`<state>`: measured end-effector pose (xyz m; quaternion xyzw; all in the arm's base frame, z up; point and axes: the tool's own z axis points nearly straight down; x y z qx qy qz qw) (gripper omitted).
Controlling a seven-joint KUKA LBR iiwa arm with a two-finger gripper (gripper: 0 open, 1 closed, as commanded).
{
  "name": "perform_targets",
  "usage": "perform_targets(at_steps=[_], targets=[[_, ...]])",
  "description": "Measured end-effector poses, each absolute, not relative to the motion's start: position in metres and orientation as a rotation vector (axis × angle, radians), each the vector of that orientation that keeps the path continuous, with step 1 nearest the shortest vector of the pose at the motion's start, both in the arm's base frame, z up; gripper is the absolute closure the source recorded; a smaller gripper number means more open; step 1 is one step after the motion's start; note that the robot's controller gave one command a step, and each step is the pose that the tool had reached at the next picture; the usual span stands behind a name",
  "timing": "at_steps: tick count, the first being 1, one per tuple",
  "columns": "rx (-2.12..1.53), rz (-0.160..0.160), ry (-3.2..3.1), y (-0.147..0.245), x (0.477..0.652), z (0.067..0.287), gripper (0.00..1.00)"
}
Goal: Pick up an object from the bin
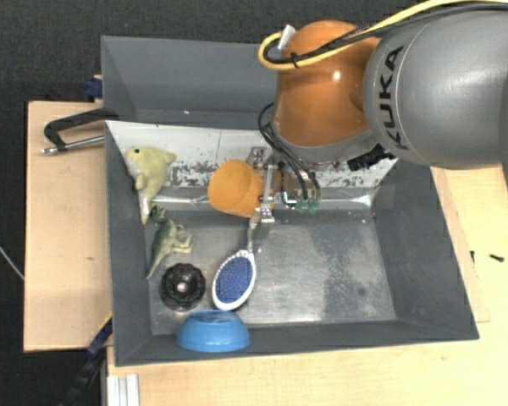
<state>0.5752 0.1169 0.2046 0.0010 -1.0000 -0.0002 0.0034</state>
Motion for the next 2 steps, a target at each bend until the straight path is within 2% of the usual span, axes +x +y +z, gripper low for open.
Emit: perform_targets(at_steps=[1, 2], targets=[[0.411, 0.001, -3.120, 0.0946, 0.5481, 0.0730, 0.00], [0.410, -0.001, -3.123, 0.0952, 0.5489, 0.0747, 1.00]])
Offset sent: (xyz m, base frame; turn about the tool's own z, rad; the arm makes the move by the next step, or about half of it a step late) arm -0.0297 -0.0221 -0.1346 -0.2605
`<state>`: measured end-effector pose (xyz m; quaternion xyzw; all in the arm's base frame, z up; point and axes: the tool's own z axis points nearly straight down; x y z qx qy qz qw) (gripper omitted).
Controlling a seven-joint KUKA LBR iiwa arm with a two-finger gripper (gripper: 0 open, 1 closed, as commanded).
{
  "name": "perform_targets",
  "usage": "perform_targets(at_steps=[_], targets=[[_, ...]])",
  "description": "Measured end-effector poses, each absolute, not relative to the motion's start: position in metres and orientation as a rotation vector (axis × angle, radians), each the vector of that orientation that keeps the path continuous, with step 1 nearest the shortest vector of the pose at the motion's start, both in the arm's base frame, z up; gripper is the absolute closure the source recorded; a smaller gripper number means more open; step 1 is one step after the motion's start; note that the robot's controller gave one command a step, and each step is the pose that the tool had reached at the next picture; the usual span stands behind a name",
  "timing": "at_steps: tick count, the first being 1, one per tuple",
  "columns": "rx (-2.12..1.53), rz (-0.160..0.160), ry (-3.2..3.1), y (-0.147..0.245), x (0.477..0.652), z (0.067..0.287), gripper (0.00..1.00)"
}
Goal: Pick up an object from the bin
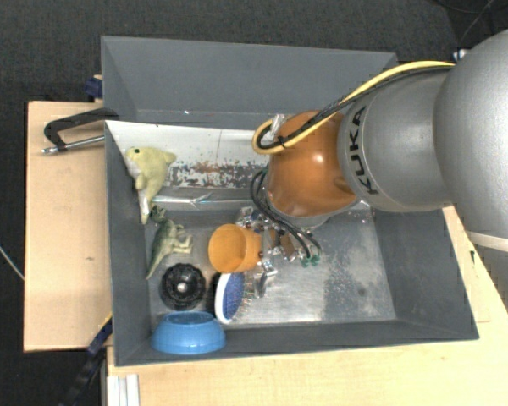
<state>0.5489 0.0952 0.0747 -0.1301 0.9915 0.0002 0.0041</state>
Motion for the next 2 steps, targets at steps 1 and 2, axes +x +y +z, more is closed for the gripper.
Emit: perform_targets(at_steps=[1, 2], targets=[[-0.411, 0.002, 3.099, 0.094, 0.559, 0.196, 1.00], [-0.959, -0.001, 2.978, 0.094, 0.555, 0.257, 1.00]])
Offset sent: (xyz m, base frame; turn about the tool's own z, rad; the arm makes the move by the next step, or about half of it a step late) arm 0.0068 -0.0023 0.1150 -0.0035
